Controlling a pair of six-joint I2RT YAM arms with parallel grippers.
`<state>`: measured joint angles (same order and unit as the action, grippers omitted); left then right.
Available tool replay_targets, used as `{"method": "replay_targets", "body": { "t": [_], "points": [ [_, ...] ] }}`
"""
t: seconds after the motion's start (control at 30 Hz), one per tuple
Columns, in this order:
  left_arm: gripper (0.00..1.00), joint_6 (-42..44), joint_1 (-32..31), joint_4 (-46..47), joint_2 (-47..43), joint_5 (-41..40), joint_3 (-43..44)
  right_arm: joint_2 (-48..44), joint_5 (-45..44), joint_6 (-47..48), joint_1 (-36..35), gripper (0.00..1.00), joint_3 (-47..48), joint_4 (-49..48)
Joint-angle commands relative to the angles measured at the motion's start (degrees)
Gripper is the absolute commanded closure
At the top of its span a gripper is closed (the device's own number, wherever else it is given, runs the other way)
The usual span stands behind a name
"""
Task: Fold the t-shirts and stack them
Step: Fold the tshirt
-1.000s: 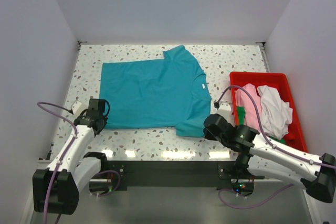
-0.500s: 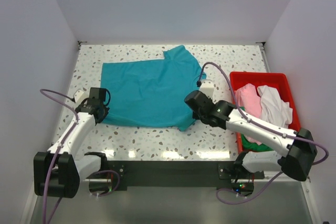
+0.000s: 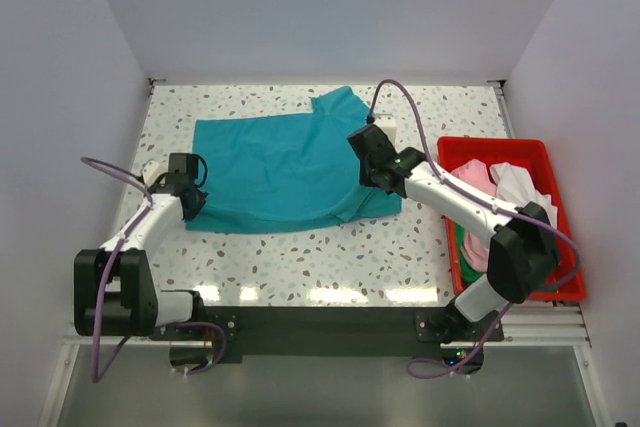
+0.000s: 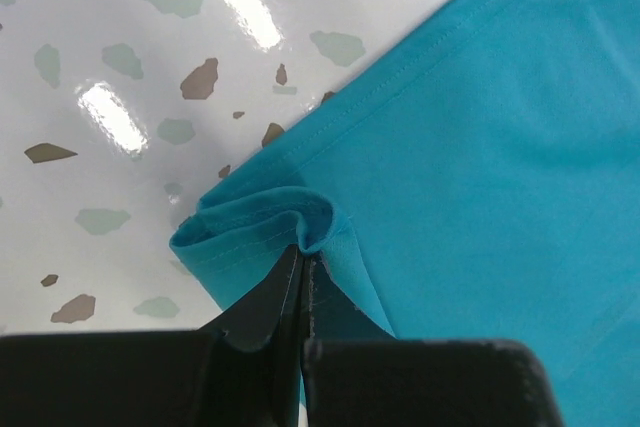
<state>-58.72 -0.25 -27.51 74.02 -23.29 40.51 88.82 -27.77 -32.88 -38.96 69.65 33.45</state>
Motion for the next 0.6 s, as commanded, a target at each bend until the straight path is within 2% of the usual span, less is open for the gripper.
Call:
{"method": "replay_targets", "body": {
  "t": [0.0,0.57],
  "points": [
    [1.0,2.03,2.36,3.86,0.77,0.7,2.47,2.4,1.93,3.0,1.78,1.0,4.52,-3.3],
    [1.0,2.56,4.82,5.89,7.02,3.69,7.12,10.14,5.97,4.85,7.14,1.0,13.05,-5.06]
  ]
}}
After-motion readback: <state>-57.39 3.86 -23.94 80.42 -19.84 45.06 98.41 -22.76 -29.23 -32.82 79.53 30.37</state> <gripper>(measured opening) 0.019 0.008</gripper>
